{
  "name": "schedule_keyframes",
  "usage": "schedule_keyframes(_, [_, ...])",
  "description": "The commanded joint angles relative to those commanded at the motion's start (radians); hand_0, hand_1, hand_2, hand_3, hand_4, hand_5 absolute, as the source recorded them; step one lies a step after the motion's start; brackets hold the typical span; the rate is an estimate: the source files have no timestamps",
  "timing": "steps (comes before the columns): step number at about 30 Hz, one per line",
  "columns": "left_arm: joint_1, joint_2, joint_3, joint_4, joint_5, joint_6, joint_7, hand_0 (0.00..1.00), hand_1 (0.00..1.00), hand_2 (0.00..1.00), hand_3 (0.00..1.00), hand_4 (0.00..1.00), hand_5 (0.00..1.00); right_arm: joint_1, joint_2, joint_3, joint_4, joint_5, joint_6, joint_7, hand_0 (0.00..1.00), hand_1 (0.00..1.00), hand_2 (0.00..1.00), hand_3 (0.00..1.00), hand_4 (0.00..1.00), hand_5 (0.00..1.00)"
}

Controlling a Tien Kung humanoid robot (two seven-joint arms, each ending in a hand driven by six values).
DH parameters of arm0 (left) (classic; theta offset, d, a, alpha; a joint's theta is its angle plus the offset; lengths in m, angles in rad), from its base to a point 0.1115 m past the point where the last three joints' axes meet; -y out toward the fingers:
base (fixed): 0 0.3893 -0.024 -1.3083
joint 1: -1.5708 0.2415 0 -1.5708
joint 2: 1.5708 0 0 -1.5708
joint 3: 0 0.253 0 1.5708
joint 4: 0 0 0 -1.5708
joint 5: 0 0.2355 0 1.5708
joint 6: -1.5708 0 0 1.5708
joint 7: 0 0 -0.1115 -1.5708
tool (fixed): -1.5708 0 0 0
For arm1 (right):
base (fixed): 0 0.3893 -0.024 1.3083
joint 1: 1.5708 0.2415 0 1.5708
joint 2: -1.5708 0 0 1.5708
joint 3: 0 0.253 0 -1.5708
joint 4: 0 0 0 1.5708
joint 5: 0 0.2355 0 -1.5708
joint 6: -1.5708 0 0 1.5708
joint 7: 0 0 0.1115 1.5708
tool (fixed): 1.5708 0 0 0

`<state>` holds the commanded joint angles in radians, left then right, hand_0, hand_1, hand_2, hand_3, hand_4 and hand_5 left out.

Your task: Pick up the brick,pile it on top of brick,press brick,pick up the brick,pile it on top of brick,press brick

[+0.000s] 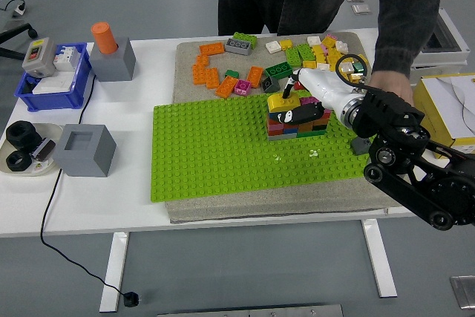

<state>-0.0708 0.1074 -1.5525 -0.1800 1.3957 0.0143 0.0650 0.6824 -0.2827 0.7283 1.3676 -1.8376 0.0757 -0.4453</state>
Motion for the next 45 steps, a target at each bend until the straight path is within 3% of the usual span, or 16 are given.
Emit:
schedule_keyframes(24, [-0.003, -0.001, 0.002, 0.0, -0.003, 0.001, -0.001, 0.629, 0.584, 0.552, 0.577, 0.574, 0.3, -0.001, 0.011, -0.014, -0.044, 0.009, -0.001, 0.005, 0.921, 0.856, 0.891, 0.546, 0.874, 0.472])
schedule_keyframes(45, [0.006, -0.004, 0.0, 0.0, -0.007, 0.0, 0.0, 0.629, 0.584, 0.552, 0.577, 0.575, 0.301, -0.011, -0.011, 0.022, 0.015, 0.056, -0.015, 0.02, 0.921, 0.852, 0.882, 0.532, 0.874, 0.469])
